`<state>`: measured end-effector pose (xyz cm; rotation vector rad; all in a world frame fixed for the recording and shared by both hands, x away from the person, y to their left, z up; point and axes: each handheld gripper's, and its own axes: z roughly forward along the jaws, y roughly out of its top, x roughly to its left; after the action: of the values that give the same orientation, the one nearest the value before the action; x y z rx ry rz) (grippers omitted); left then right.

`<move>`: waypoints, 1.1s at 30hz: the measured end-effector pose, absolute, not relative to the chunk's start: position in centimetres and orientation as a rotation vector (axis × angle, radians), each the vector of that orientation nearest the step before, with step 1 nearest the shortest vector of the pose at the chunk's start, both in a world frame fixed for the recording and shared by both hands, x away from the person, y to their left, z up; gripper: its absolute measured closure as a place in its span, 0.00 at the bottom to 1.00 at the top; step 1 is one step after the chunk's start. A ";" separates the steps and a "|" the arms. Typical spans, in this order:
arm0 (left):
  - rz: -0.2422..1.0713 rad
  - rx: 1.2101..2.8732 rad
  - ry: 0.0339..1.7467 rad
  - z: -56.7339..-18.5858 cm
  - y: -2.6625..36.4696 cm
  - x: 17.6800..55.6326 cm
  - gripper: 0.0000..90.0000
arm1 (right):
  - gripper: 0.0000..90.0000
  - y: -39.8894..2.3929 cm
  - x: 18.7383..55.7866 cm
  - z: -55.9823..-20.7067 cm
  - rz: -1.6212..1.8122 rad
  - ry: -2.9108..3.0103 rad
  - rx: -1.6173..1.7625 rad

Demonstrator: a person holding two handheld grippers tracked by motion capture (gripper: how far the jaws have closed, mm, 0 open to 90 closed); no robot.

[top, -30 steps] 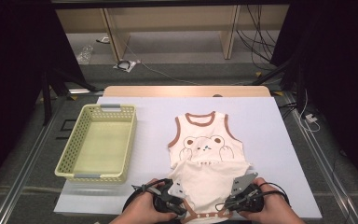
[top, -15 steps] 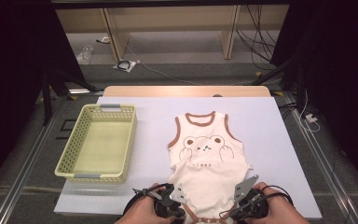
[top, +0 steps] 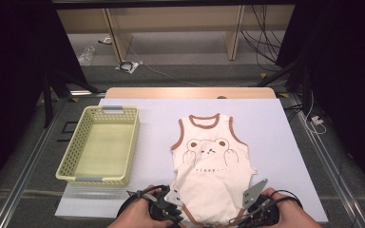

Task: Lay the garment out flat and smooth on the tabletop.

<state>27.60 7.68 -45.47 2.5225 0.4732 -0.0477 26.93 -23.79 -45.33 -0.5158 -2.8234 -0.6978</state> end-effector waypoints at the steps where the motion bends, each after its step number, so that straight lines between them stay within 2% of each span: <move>1: -0.033 2.506 0.489 -45.2 8.0 27.8 0.79 | 0.87 -24.2 27.2 -45.0 -0.741 -2.829 -0.559; 6: 0.142 2.474 0.571 -44.9 9.2 29.7 0.70 | 0.79 -27.4 29.5 -43.9 -0.940 -2.873 -0.967; 9: 0.103 2.482 0.581 -45.7 8.8 30.1 0.69 | 0.78 -28.9 30.4 -44.8 -0.841 -2.866 -1.211; 13: 0.116 2.529 0.585 -46.8 8.4 30.4 0.70 | 0.73 -29.0 30.7 -45.8 -0.793 -2.807 -1.217; 20: 0.113 2.539 0.605 -47.1 8.0 30.4 0.80 | 0.71 -27.4 30.7 -46.1 -0.829 -2.771 -1.193; 21: 0.121 2.543 0.605 -47.1 8.0 30.4 0.83 | 0.75 -27.2 30.7 -46.2 -0.814 -2.785 -1.198; 24: 0.114 2.529 0.642 -47.0 8.0 30.5 0.94 | 0.98 -26.1 30.5 -46.2 -0.797 -2.878 -1.153; 25: 0.097 2.524 0.651 -47.1 8.1 30.5 0.97 | 1.00 -25.7 30.5 -46.0 -0.803 -2.896 -1.138; 29: 0.031 2.518 0.663 -47.0 8.1 30.3 0.99 | 1.00 -24.9 30.6 -45.4 -0.853 -2.937 -1.100; 31: 0.042 2.520 0.656 -47.0 8.0 30.1 0.99 | 0.99 -25.3 30.8 -45.4 -0.851 -2.940 -1.144; 33: 0.064 2.513 0.666 -47.0 8.1 30.1 0.99 | 0.87 -26.0 30.9 -45.7 -0.829 -2.915 -1.257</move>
<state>30.14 8.09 -46.97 2.5135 0.6660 0.0644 30.94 -26.01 -45.67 -1.2570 -2.9149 -0.8290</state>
